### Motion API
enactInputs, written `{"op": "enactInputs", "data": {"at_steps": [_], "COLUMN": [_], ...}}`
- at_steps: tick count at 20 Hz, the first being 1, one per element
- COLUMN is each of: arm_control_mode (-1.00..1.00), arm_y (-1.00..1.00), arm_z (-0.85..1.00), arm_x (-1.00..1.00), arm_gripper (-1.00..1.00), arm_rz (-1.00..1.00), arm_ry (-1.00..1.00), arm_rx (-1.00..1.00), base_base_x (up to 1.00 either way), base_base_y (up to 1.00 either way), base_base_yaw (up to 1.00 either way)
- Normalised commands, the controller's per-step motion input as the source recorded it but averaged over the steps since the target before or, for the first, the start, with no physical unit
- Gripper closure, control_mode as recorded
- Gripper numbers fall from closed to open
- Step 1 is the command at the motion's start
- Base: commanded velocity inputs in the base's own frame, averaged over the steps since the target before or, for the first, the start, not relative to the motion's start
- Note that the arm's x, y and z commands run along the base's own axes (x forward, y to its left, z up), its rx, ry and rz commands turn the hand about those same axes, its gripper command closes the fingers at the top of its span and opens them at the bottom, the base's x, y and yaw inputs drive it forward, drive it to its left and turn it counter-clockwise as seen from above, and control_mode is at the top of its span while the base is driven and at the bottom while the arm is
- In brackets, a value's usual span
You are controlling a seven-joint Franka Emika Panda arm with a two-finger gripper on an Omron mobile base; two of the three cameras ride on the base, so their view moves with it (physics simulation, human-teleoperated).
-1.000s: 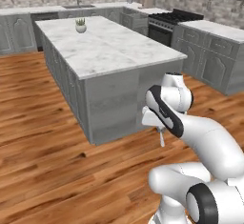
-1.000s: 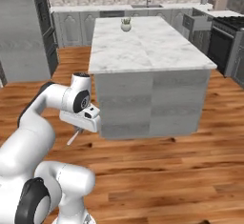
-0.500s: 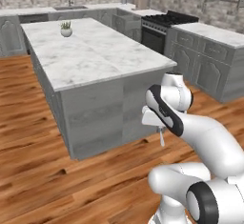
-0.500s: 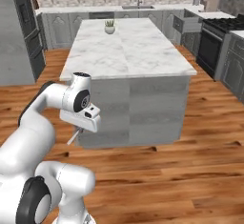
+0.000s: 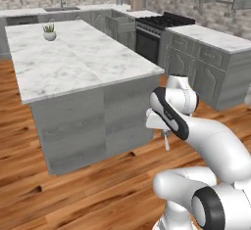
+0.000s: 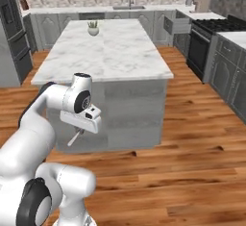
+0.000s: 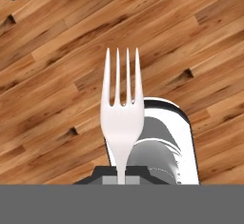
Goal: Organize the utensils by type. Pick up the wooden spoons from the counter and place them in the open cabinet. Then pick up the metallic utensils from the counter and place them in the open drawer.
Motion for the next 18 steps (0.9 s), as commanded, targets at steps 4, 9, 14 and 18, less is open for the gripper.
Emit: {"op": "enactInputs", "data": {"at_steps": [4, 9, 14, 18], "arm_control_mode": [1.0, 1.0, 1.0, 1.0], "arm_y": [0.0, 0.0, 0.0, 0.0], "arm_z": [0.0, 0.0, 0.0, 0.0], "arm_x": [0.0, 0.0, 0.0, 0.0], "arm_gripper": [1.0, 1.0, 1.0, 1.0], "arm_rz": [0.0, 0.0, 0.0, 0.0], "arm_ry": [0.0, 0.0, 0.0, 0.0], "arm_rx": [0.0, 0.0, 0.0, 0.0], "base_base_x": [0.52, 0.52, 0.54, 0.59], "base_base_y": [-0.65, -0.65, -0.66, -0.68], "base_base_yaw": [0.0, 0.0, 0.0, 0.0]}}
